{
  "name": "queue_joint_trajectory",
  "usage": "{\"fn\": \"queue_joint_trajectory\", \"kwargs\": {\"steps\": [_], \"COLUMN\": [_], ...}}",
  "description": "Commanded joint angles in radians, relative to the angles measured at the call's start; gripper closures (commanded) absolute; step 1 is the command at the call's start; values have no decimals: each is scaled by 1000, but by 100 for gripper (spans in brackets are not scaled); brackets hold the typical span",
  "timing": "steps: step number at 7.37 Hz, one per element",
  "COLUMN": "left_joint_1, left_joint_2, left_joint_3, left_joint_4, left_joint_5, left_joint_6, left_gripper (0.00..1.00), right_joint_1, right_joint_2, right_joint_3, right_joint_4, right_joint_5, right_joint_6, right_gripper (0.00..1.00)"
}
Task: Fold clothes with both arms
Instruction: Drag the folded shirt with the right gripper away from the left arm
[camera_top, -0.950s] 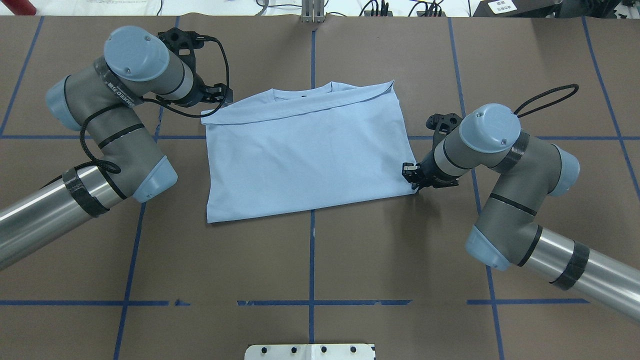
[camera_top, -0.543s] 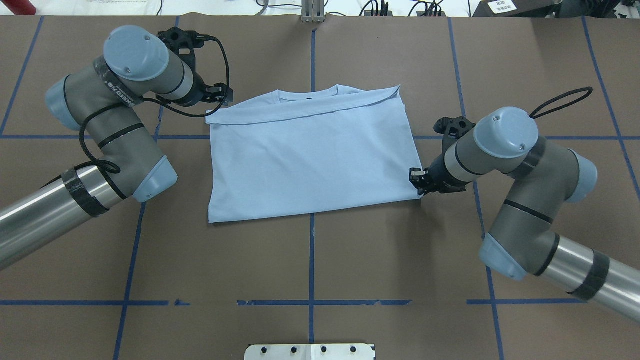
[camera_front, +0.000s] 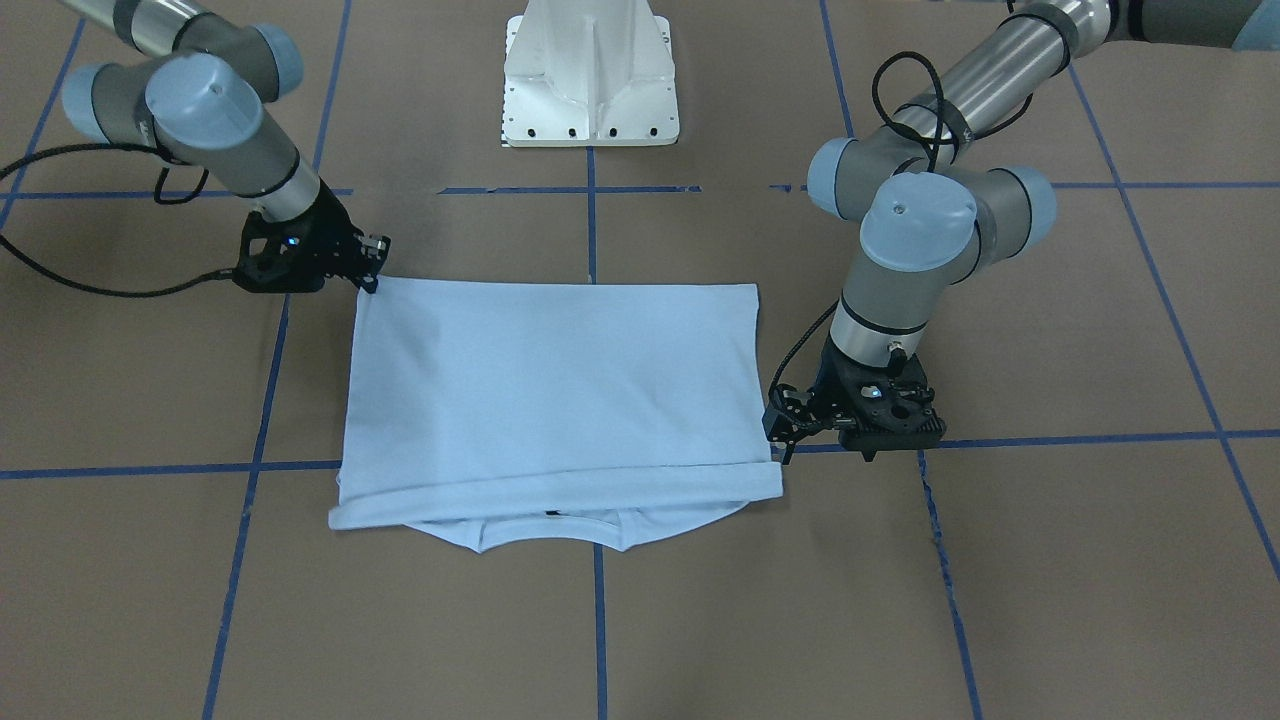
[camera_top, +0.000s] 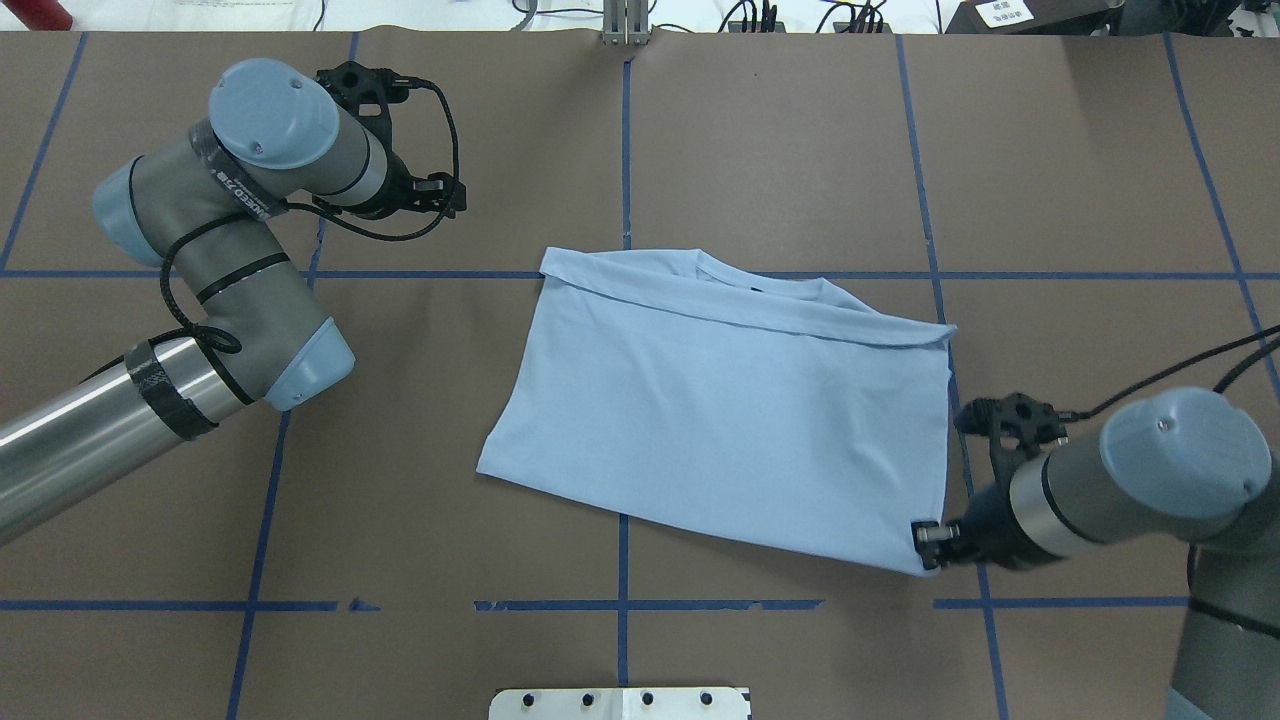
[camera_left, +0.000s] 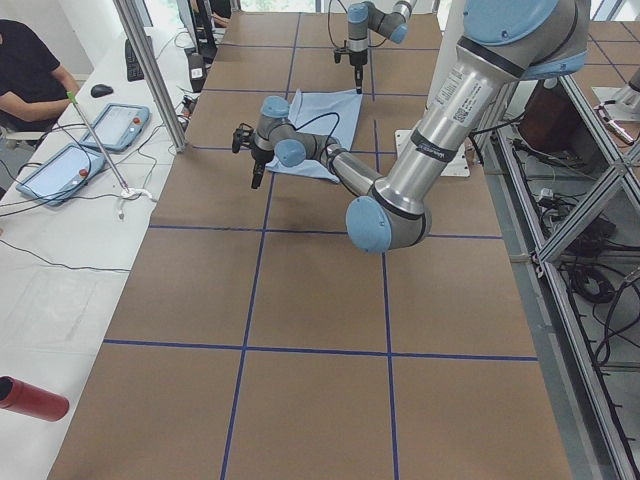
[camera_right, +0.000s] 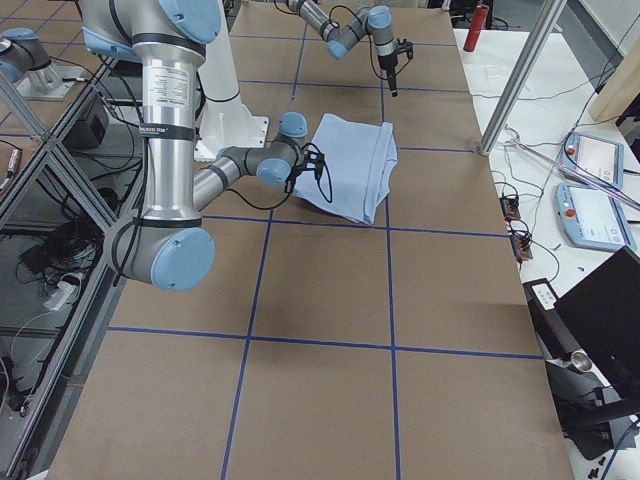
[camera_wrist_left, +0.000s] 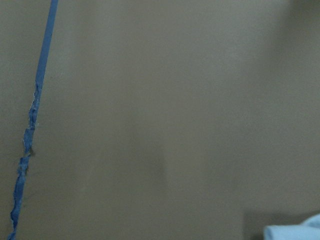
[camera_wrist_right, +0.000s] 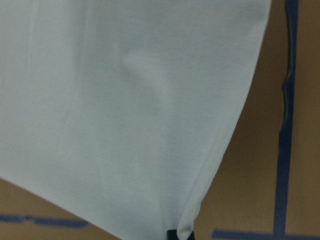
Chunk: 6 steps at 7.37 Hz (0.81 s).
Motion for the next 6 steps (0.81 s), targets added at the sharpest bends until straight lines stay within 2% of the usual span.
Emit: {"fn": "queue_joint_trajectory", "kwargs": {"steps": [1,2,3,5,6], "left_joint_1": [22,22,22,39,80], "left_joint_2": [2,2,2,12,48], "left_joint_3": [-4,-7,-25,-106,-146], "left_joint_4": [-6,-6,-6,6,3], "left_joint_5": [1,1,-2,-18,-50], "left_joint_6": [-32,-35,-44,-62,-161], "left_gripper": [2,2,2,1,1], "right_joint_1": [-229,-237,-236,-127,-52], "right_joint_2": [-81,-85,-81,-67,-14], "right_joint_3": [65,68,77,87,82], "right_joint_4": [0,0,2,6,6], "right_joint_5": [-24,-23,-24,-29,-29], "right_joint_6": [94,96,96,96,94], "right_gripper": [100,7,0,0,0]}}
